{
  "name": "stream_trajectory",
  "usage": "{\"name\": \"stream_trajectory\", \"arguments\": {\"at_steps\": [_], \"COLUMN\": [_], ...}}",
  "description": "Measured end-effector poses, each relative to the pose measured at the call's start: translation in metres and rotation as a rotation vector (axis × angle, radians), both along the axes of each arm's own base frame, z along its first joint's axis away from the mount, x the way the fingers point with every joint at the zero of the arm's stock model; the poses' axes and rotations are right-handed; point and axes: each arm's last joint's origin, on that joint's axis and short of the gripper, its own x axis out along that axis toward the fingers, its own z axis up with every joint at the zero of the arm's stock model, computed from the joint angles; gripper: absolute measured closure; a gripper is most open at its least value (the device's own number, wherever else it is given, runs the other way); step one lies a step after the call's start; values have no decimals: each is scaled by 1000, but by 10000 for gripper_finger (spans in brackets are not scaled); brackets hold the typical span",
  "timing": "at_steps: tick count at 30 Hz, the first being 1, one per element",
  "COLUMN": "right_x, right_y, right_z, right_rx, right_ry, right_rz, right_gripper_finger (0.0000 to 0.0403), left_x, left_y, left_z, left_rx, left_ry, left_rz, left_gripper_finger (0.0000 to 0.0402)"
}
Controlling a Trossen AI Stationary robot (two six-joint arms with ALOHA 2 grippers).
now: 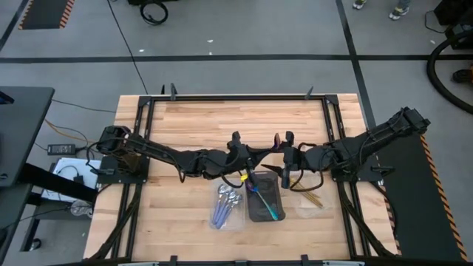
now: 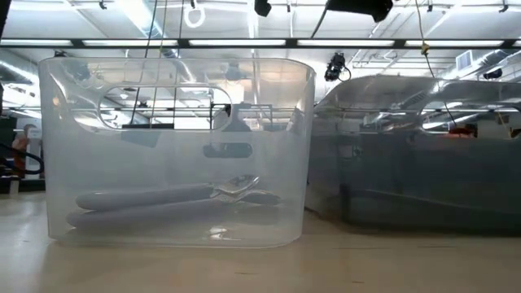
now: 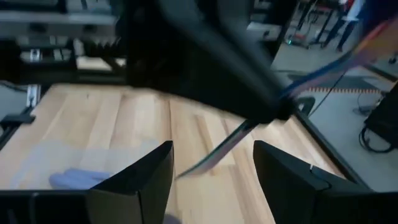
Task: Sort silverware by color (type)
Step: Put the blue spoon into the black bin
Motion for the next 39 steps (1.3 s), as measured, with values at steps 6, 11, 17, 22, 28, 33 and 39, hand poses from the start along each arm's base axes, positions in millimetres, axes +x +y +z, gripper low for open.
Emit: {"name": "stream_trajectory", "arguments": {"at_steps": [6,11,17,22,28,33,39], "right_x": [2,2,2,2,2,2,2], "right_y": [0,0,-1,-1,-1,-1,-1], "right_z": [6,6,6,6,6,4,3], "right_rx": [-20,-13,10,20,22,17,18], "right_ry": [-53,-52,-57,-60,-61,-38,-34], "right_rz": [23,22,12,9,5,0,-1], "right_gripper_finger": [191,242,317,360,364,364,368], "left_x": [0,0,0,-1,-1,-1,-5], "left_y": [-3,-3,-3,-4,-4,-5,-5], "left_z": [0,0,0,0,0,-3,-2], "left_rx": [0,-1,-3,8,3,-2,28], "left_ry": [-5,-5,-6,-1,0,29,85], "left_rz": [-16,-17,-18,-19,-20,-25,-6], "left_gripper_finger": [385,385,381,381,373,347,275]}}
